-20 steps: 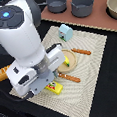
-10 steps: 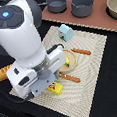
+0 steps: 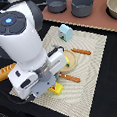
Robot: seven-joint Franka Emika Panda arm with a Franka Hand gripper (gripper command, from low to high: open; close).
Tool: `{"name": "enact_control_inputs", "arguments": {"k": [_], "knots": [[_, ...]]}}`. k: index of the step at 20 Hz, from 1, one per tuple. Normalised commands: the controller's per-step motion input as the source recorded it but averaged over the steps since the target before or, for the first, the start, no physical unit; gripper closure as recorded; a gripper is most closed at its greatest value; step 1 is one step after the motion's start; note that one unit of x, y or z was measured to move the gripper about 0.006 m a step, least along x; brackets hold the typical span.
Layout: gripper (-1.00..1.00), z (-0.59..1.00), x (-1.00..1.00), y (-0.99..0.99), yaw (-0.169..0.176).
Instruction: Interact with the objects in diverse but meaningful ways.
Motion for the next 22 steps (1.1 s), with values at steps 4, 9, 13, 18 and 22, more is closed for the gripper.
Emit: {"name": "enact_control_inputs", "arguments": {"k": [4, 9, 13, 18, 22], "knots": [[1.00, 0.19, 0.56, -0.03, -0.006], [1.00, 0.13, 0.52, 0.00, -0.007], [1.00, 0.13, 0.55, 0.00, -0.010], [1.00, 0.60, 0.37, 0.00, 0.000], [1.00, 1.00, 0.06, 0.02, -0.001]]}}
